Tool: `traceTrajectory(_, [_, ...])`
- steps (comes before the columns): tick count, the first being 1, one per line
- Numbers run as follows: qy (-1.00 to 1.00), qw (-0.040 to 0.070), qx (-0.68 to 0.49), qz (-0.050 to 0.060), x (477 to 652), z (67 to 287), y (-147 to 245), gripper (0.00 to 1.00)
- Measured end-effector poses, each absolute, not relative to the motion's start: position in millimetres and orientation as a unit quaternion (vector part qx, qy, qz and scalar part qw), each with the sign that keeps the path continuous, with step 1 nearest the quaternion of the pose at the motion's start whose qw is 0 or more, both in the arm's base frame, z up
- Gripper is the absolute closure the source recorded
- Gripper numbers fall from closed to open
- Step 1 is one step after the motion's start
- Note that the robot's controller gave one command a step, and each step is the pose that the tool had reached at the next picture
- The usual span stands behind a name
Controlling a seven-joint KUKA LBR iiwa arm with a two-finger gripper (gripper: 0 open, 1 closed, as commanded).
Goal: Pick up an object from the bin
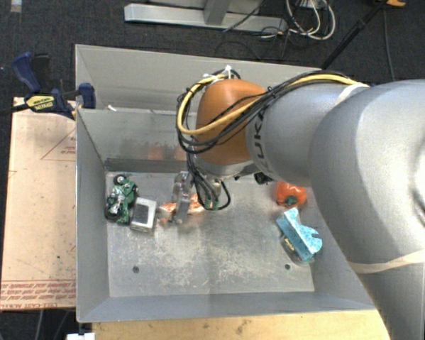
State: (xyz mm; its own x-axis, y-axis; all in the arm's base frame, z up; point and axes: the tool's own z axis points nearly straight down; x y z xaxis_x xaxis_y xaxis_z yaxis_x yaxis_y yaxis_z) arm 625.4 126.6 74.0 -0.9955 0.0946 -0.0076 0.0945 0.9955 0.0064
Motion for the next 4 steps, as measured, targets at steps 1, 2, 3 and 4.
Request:
traceTrajectory(1, [0.988, 0.002, 0.156, 0.001, 646.1, 98.7, 102.2, 1.00])
traceTrajectory(2, [0.988, 0.002, 0.156, 0.001, 646.1, 98.7, 102.2, 1.00])
traceTrajectory(3, [0.988, -0.002, 0.155, 0.000, 636.8, 152.3, 90.0, 1.00])
traceTrajectory(4, [0.988, 0.009, 0.154, 0.002, 644.3, 141.0, 76.4, 1.00])
